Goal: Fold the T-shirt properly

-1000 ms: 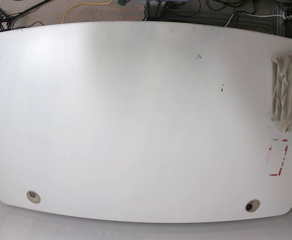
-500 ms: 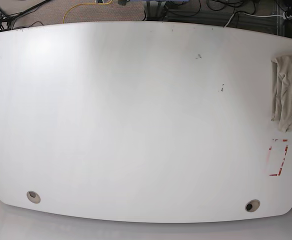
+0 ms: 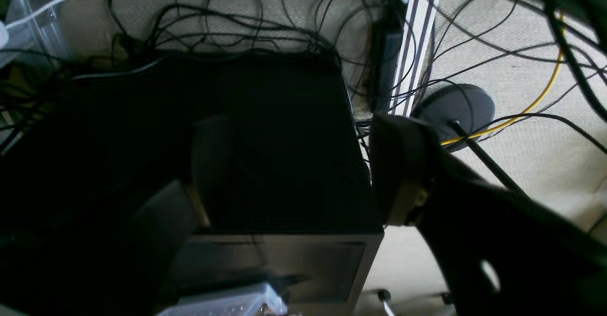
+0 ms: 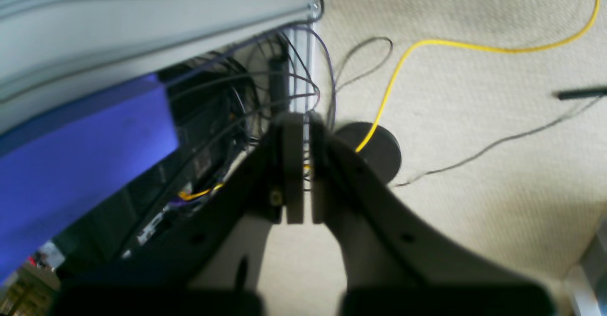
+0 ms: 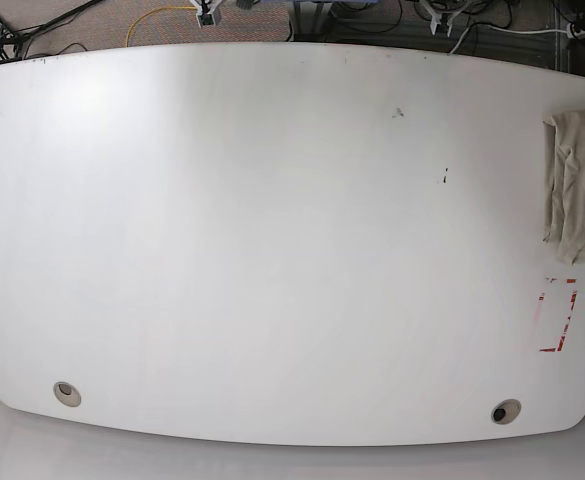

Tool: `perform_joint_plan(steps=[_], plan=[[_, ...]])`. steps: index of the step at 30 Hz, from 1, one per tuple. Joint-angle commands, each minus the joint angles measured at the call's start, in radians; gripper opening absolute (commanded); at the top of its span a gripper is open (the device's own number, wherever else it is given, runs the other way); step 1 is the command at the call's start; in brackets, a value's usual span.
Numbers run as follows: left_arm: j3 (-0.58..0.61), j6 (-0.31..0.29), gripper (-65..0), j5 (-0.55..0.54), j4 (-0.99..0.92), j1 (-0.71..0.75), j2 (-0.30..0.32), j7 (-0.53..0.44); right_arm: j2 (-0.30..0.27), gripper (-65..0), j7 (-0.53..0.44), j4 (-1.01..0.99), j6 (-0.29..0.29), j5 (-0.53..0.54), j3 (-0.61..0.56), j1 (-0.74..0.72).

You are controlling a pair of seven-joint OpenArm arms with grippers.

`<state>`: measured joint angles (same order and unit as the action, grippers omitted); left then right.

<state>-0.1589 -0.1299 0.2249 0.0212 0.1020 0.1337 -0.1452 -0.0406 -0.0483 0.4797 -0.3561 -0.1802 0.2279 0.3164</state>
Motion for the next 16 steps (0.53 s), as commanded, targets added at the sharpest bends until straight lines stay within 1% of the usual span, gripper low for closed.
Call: perform_joint_plan(steps=[1, 8, 16], plan=[[0.0, 0.006, -23.7, 0.005, 0.001, 0.0, 0.008, 0.02, -0.014, -63.1, -0.005, -0.029, 0.009, 0.001, 0.001, -0.021], [0.0, 0.006, -24.0, 0.006, 0.001, -0.021, 0.008, 0.055, -0.015, -63.1, -0.009, -0.085, 0.009, 0.001, 0.0, -0.059], [0.0, 0.006, -23.9, 0.008, 0.0, -0.026, 0.004, 0.054, -0.011, -63.1, -0.009, -0.086, 0.009, 0.001, 0.0, -0.062]])
